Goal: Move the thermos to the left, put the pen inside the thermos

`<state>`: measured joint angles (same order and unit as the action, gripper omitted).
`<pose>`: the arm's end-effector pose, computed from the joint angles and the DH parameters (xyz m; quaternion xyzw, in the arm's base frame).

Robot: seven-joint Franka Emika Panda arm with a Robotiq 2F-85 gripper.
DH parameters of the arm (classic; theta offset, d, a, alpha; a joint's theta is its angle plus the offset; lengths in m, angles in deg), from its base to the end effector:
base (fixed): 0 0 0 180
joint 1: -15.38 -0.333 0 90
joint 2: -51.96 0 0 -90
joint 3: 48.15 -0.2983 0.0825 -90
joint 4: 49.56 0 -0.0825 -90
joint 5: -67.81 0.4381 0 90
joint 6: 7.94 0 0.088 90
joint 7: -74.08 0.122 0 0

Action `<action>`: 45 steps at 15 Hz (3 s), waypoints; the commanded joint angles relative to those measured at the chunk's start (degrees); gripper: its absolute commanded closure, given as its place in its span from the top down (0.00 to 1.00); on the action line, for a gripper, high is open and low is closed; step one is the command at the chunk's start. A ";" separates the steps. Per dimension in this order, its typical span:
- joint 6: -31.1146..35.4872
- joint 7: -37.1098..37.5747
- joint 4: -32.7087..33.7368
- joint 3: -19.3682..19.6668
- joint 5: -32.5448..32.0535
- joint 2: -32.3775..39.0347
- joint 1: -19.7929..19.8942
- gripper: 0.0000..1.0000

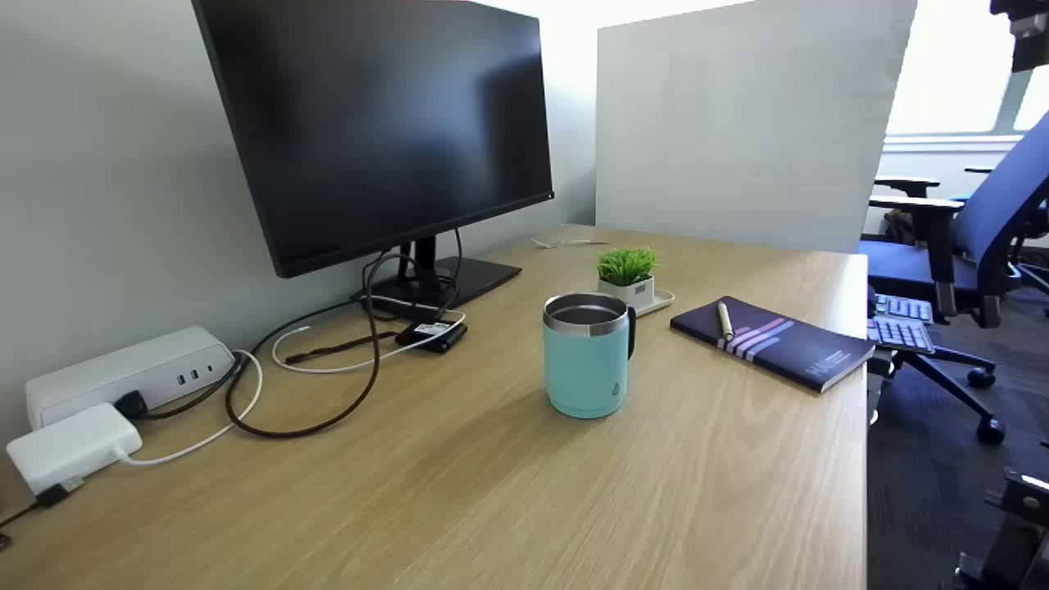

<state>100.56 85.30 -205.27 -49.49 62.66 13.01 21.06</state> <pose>0.3729 -0.0378 0.3603 0.9888 -0.1208 -0.0692 0.0529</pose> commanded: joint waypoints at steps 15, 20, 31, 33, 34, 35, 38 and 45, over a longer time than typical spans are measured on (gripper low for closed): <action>-0.09 0.03 0.07 0.09 -0.05 0.01 -0.09 1.00; 1.85 0.16 0.06 -0.63 -0.65 1.11 -0.48 1.00; 15.20 5.31 3.59 -6.71 -1.65 15.26 -3.43 1.00; 16.73 6.54 5.40 -7.78 -1.67 18.34 -4.28 1.00; 17.63 7.15 6.27 -8.34 -1.76 19.81 -4.78 1.00; 18.53 7.78 7.36 -9.00 -1.88 21.46 -5.43 1.00; 20.98 8.87 10.60 -10.38 -2.34 27.16 -7.20 1.00; 25.99 11.82 19.75 -10.22 -5.93 43.43 -11.50 1.00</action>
<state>125.80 95.44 -190.56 -60.45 58.90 49.91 11.16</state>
